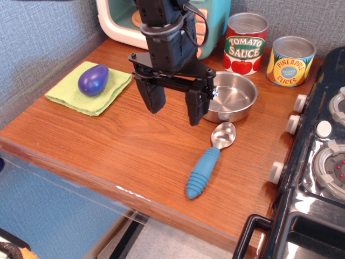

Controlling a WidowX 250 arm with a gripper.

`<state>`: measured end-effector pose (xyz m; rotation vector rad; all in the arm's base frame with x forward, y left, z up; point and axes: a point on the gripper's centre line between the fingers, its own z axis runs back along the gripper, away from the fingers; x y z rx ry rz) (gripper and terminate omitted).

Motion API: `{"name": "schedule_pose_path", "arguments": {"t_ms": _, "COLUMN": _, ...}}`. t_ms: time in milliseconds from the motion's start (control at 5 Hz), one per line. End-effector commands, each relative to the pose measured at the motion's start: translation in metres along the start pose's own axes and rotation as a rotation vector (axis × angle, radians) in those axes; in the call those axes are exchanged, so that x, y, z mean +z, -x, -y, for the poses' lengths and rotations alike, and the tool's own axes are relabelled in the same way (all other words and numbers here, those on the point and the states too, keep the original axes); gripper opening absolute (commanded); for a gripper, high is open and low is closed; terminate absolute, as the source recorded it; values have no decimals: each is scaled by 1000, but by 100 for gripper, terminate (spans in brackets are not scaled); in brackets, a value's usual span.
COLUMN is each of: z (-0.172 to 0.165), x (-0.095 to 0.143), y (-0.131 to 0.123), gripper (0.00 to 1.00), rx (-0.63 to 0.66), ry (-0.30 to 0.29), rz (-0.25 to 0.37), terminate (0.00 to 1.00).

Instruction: Put the spoon on the bottom right corner of the table.

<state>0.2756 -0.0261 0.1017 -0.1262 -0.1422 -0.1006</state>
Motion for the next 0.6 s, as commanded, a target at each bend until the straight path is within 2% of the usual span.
{"name": "schedule_pose_path", "arguments": {"t_ms": 0, "z": -25, "x": 3, "y": -9, "gripper": 100, "rx": 10, "ry": -117, "rz": 33, "terminate": 0}}
{"name": "schedule_pose_path", "arguments": {"t_ms": 200, "z": -25, "x": 3, "y": -9, "gripper": 100, "rx": 10, "ry": -117, "rz": 33, "terminate": 0}}
{"name": "schedule_pose_path", "arguments": {"t_ms": 400, "z": -25, "x": 3, "y": -9, "gripper": 100, "rx": 10, "ry": -117, "rz": 33, "terminate": 100}}
